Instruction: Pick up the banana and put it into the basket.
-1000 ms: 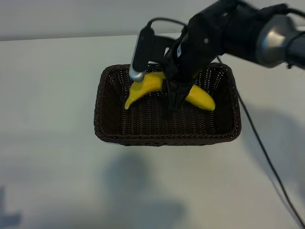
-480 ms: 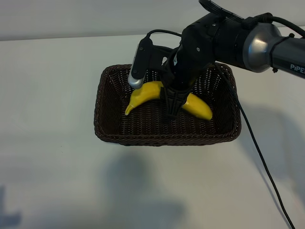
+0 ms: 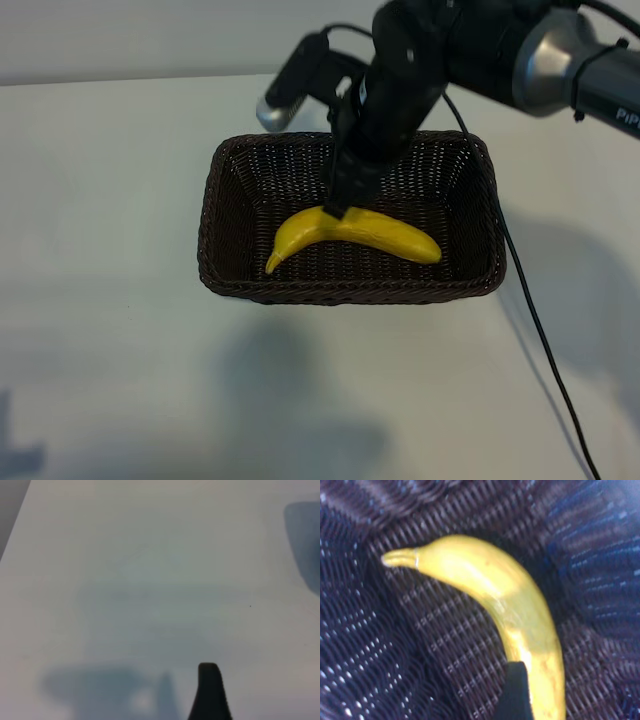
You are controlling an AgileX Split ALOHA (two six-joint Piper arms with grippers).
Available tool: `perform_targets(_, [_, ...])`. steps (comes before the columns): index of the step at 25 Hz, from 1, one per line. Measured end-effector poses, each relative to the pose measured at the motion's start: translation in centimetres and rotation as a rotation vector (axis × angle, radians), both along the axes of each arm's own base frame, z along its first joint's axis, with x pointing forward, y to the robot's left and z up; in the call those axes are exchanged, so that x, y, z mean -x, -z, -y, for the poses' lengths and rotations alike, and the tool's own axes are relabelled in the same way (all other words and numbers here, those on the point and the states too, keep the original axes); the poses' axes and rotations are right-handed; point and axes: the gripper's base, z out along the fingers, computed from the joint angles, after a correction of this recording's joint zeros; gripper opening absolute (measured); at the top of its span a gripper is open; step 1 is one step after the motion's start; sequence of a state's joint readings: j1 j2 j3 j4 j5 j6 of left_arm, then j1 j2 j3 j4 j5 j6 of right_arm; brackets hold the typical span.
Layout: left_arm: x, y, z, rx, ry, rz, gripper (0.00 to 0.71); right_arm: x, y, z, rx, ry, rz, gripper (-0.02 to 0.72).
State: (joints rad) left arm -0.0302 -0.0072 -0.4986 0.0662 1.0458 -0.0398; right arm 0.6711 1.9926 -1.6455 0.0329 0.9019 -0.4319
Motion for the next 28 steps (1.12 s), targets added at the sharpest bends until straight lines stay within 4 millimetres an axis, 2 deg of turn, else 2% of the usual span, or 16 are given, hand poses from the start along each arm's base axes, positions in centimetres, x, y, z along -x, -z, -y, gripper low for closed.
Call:
perform_targets(4, [0.0, 0.0, 0.0, 0.0, 0.0, 0.0, 0.558, -1.4, -1.8, 0.9, -0.039, 0.092, 0.019, 0.607])
perform_targets(7, [0.0, 0.0, 0.0, 0.0, 0.0, 0.0, 0.558, -3.1, -2.0, 3.4, -0.057, 0.215, 0.003, 0.606])
perform_targets(13, [0.0, 0.0, 0.0, -0.001, 0.001, 0.0, 0.558, -6.6, -1.9, 10.7, -0.079, 0.499, -0.044, 0.606])
perform_targets(19, [0.0, 0.0, 0.0, -0.001, 0.001, 0.0, 0.558, -8.7, -1.8, 18.2, -0.118, 0.799, -0.092, 0.606])
perform_targets(24, [0.0, 0.0, 0.0, -0.001, 0.0, 0.0, 0.558, -9.3, -1.7, 24.6, -0.13, 0.995, -0.115, 0.605])
perform_targets(28, [0.0, 0.0, 0.0, -0.001, 0.0, 0.0, 0.558, -8.8, -1.6, 28.6, -0.092, 1.068, -0.167, 0.604])
